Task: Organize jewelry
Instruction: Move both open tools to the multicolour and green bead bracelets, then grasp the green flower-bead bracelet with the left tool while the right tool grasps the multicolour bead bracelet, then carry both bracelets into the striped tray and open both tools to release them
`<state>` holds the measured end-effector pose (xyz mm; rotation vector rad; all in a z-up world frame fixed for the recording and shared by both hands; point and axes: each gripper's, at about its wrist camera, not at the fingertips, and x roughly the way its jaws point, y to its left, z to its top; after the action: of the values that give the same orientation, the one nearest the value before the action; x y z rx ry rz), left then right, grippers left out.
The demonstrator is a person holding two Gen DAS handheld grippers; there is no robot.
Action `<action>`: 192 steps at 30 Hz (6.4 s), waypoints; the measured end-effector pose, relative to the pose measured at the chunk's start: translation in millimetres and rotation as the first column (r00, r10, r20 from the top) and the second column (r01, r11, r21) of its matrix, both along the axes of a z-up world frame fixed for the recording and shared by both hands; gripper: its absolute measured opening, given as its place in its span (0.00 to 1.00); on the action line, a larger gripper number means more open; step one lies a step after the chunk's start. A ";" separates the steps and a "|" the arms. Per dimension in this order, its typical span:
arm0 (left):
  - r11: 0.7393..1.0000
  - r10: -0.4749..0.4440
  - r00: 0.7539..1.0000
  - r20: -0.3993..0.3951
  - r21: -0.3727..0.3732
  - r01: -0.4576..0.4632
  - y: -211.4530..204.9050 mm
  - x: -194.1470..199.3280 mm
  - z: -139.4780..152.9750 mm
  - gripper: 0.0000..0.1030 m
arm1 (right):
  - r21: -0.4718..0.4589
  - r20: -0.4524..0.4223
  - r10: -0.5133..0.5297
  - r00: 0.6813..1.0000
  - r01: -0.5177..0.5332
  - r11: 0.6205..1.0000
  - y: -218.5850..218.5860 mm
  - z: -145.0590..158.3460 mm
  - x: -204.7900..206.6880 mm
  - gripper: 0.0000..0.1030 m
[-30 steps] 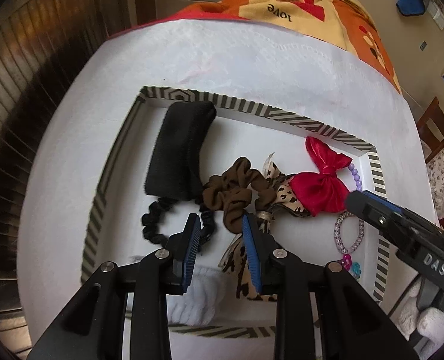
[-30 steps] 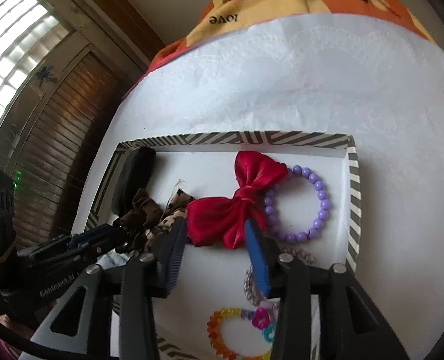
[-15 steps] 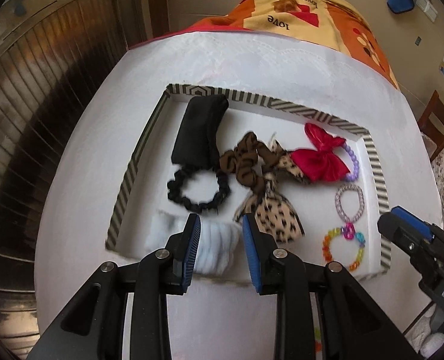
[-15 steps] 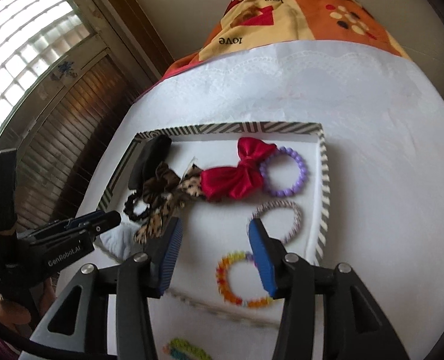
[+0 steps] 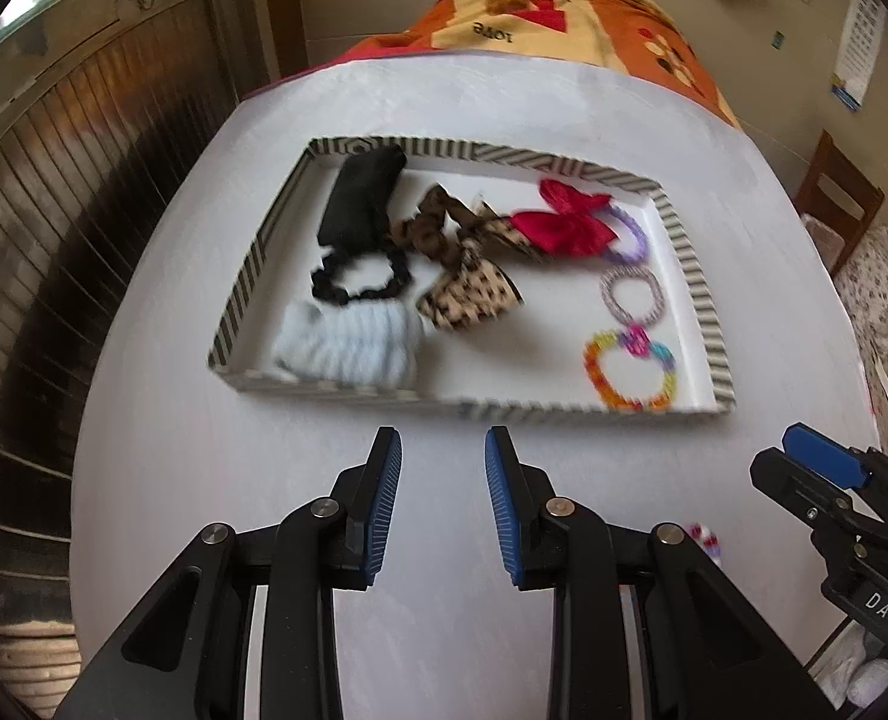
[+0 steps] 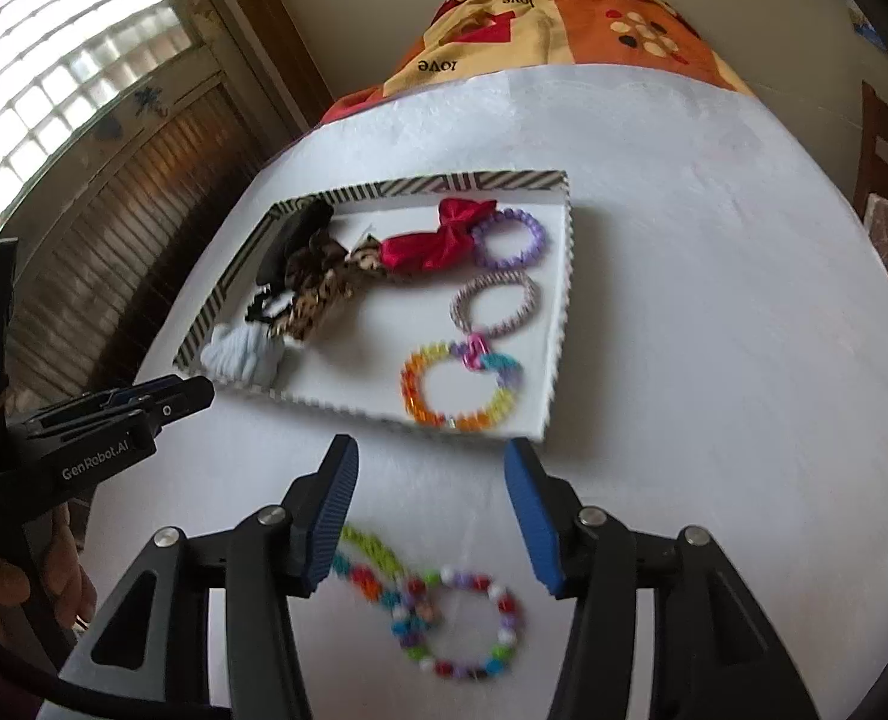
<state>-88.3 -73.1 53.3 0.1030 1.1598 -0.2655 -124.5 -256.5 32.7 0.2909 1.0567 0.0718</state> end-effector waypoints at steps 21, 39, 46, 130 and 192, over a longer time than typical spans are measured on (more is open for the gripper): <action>0.999 -0.018 0.992 -0.127 -0.044 0.012 4.7 -50.8 -22.0 0.19 | -0.114 -0.127 -0.033 0.991 0.018 0.993 -8.2 -51.3 -59.5 0.53; 0.998 -0.059 0.981 -0.183 -0.042 0.052 -18.8 -42.2 -42.7 0.19 | -0.281 -0.173 -0.082 0.982 0.031 0.959 -30.4 -72.1 -62.7 0.52; 0.985 -0.163 0.965 -0.207 -0.094 0.146 -45.1 -47.6 -49.4 0.23 | -0.220 -0.172 -0.120 0.978 0.080 0.972 -52.5 -71.8 -71.0 0.52; 0.979 -0.169 0.985 0.018 -0.110 0.170 -45.4 63.7 36.0 0.04 | -0.040 0.101 0.069 0.992 -0.066 0.997 -15.2 37.5 44.5 0.09; 0.999 0.024 1.000 0.005 -0.037 -0.023 6.5 55.1 6.4 0.26 | -0.046 0.065 -0.009 0.998 0.012 0.999 12.6 -1.6 79.5 0.61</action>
<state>-33.1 -66.7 59.8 0.0574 1.1492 -0.2655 -45.0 -243.9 31.2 0.2511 0.9914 0.0468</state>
